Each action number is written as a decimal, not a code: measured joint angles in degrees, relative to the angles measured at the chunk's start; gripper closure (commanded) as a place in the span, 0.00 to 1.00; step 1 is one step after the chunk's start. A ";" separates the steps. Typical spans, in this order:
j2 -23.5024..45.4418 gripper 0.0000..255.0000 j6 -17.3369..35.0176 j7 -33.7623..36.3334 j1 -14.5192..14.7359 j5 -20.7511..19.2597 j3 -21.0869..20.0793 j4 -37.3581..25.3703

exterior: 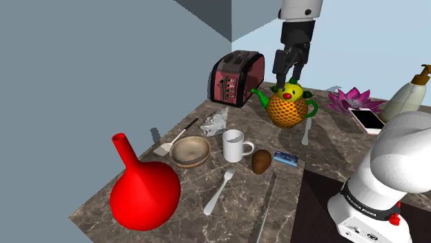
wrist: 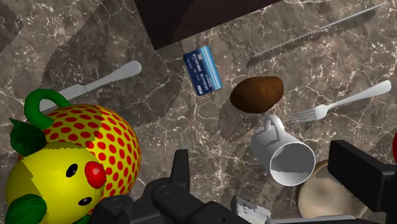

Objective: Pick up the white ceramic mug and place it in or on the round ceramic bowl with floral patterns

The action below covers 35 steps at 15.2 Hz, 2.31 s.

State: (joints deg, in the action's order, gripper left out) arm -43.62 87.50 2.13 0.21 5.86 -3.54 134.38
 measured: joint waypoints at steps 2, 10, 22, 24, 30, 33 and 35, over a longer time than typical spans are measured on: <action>0.09 0.00 0.91 0.70 0.12 0.36 -0.64 0.63; 5.49 0.00 15.45 10.05 0.89 3.76 -9.14 6.52; 24.40 0.00 37.84 28.49 -0.92 1.52 -23.99 5.76; 26.07 0.00 39.71 29.48 -1.24 0.86 -24.67 5.89; 29.48 0.00 44.90 31.04 -1.75 -0.49 -25.90 7.83; 29.90 0.00 45.51 31.10 -1.87 -0.69 -25.95 8.02; 29.94 0.00 45.57 31.11 -1.88 -0.71 -25.96 8.04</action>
State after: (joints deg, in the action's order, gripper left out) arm -13.68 133.07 33.24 -1.67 5.15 -29.50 142.42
